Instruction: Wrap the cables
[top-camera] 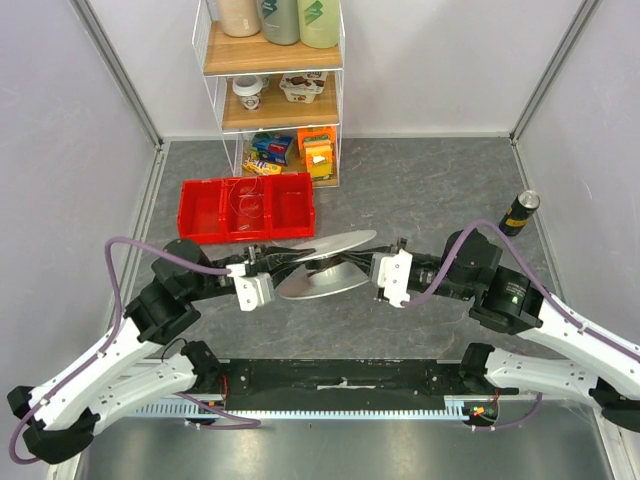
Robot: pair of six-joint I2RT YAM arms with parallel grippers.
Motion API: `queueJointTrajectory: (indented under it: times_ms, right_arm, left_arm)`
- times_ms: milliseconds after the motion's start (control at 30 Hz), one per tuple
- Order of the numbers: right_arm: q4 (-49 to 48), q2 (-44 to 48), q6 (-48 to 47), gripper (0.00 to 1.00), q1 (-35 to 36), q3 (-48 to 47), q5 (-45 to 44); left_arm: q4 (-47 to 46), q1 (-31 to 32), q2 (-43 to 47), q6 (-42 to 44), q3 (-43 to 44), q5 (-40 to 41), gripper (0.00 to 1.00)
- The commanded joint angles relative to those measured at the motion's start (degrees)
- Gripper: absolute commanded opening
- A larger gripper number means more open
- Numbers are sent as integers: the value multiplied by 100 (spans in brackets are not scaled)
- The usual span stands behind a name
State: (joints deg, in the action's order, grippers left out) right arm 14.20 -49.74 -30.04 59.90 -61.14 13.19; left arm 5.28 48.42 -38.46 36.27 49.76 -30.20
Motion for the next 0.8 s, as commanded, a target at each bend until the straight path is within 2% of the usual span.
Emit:
queueJointTrajectory:
  times_ms: [0, 200, 567, 767]
  right_arm:
    - [-357, 499, -871, 0, -172, 181, -493]
    - [118, 754, -1529, 0, -180, 682, -291]
    - [189, 772, -1970, 0, -242, 1174, -440]
    - [-354, 807, -2234, 0, -321, 1973, -1230]
  left_arm:
    - [440, -52, -65, -385, -10, -339, 2]
    - [281, -52, -355, 845, 34, -487, 2]
    - [307, -44, -777, 1566, 298, -988, 2]
    - [-122, 123, -1295, 2164, 26, -322, 2]
